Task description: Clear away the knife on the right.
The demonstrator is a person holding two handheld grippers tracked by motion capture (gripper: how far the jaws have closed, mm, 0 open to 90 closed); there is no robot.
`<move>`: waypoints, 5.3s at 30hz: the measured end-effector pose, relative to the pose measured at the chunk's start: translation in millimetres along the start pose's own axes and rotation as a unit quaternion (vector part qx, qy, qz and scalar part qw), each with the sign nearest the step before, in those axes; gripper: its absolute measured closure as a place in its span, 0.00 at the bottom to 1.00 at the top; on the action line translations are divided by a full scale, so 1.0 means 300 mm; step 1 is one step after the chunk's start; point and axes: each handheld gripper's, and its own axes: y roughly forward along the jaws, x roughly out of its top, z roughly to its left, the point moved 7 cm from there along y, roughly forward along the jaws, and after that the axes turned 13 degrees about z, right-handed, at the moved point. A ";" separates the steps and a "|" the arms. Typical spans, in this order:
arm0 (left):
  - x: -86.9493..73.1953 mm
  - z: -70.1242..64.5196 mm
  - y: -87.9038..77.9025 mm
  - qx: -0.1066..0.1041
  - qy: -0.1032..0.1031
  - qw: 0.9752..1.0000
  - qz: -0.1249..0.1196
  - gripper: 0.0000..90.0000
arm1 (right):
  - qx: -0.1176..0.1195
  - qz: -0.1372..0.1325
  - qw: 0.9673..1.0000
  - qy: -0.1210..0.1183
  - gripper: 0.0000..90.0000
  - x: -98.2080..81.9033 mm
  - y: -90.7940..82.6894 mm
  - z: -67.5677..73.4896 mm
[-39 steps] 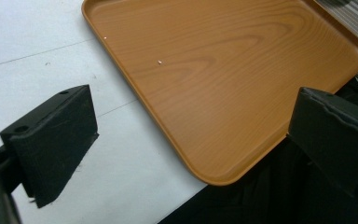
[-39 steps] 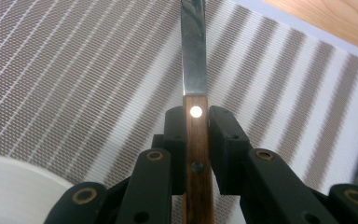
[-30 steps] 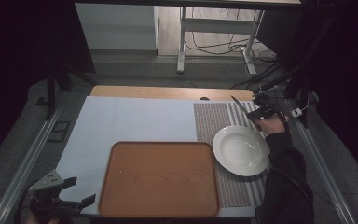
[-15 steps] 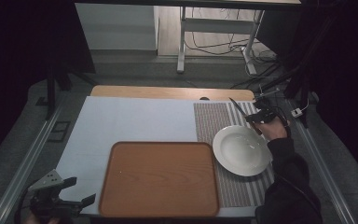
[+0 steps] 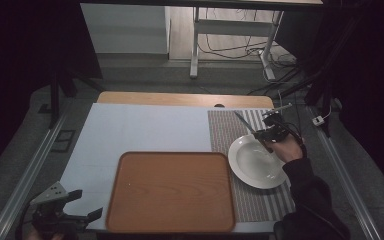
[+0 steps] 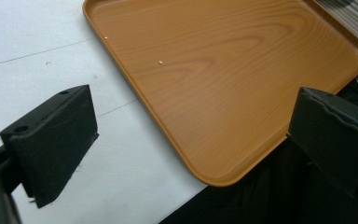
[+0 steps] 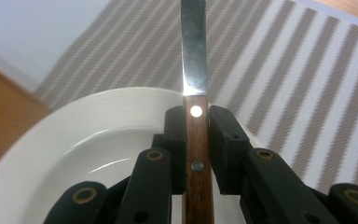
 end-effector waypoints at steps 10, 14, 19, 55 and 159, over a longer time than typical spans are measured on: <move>0.000 0.000 -0.001 0.000 0.000 1.000 -0.001 0.01 | 0.022 -0.009 0.999 -0.039 0.86 -0.028 -0.028 0.165; 0.000 0.000 -0.001 0.000 0.000 1.000 -0.002 0.01 | 0.027 -0.012 0.998 -0.055 0.86 -0.046 -0.035 0.228; 0.000 0.001 -0.001 0.000 0.000 1.000 -0.003 0.01 | 0.033 -0.016 0.997 -0.074 0.86 -0.072 -0.050 0.305; 0.001 -0.001 0.000 0.001 0.004 1.000 0.000 0.01 | 0.056 0.053 0.974 -0.213 0.86 -0.224 0.095 0.778; 0.002 0.000 0.003 -0.001 0.002 1.000 0.002 0.01 | 0.043 -0.086 0.993 -0.071 0.00 -0.306 -0.154 0.524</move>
